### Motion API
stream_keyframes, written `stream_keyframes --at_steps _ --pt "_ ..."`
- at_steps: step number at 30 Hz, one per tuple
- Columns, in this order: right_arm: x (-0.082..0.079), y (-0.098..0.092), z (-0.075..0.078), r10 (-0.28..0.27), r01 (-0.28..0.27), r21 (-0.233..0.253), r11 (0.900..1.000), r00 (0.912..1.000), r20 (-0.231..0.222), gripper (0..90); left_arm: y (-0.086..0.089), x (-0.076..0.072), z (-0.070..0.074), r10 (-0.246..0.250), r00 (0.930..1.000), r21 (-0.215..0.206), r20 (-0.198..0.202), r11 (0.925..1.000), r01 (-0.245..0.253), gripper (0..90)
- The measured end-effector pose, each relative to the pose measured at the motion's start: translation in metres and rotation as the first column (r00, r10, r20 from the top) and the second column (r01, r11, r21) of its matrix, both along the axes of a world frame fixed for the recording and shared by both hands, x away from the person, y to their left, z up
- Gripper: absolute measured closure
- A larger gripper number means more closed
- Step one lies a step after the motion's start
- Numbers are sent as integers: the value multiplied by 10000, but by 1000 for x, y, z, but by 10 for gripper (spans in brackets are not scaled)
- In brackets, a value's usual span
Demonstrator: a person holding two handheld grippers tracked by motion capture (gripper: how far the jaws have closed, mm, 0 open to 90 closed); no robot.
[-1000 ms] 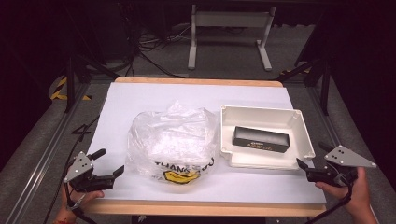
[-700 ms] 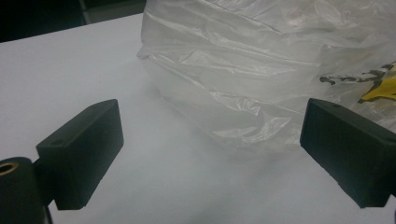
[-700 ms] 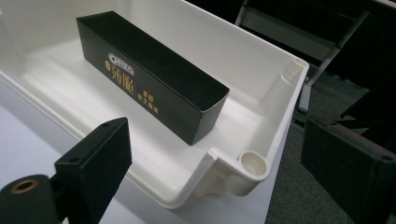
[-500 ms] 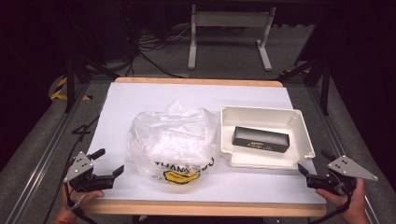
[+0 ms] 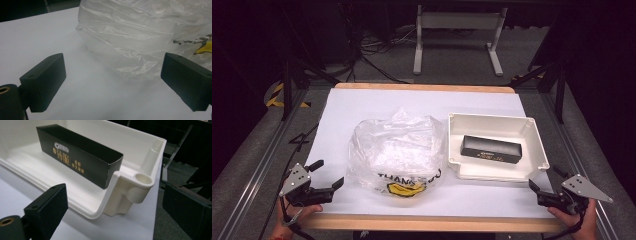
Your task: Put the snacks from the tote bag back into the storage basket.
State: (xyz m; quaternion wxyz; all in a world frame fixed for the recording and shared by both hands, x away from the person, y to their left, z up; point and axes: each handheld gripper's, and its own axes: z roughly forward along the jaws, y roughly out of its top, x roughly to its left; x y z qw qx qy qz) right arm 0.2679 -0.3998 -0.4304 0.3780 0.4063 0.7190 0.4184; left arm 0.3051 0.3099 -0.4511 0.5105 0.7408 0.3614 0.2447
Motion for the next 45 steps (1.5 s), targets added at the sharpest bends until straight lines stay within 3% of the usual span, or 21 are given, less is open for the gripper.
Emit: stream_keyframes --at_steps 4,19,32,45 --pt "2 1 -5 -23 23 8 10000 10000 -19 68 1 1 -1 9 10000 -158 -27 9999 -9 68" --pt "1 0 -10 -120 120 50 9999 9999 112 65 -2 0 -2 -35 9999 -70 97 10000 36 67" --pt "-3 1 -4 -257 260 -63 9996 9990 370 66 -2 2 -1 -15 9999 -114 110 9999 16 66" --pt "-4 0 1 -243 229 213 9995 9976 651 66 -3 3 0 -6 10000 -71 93 10000 6 67"
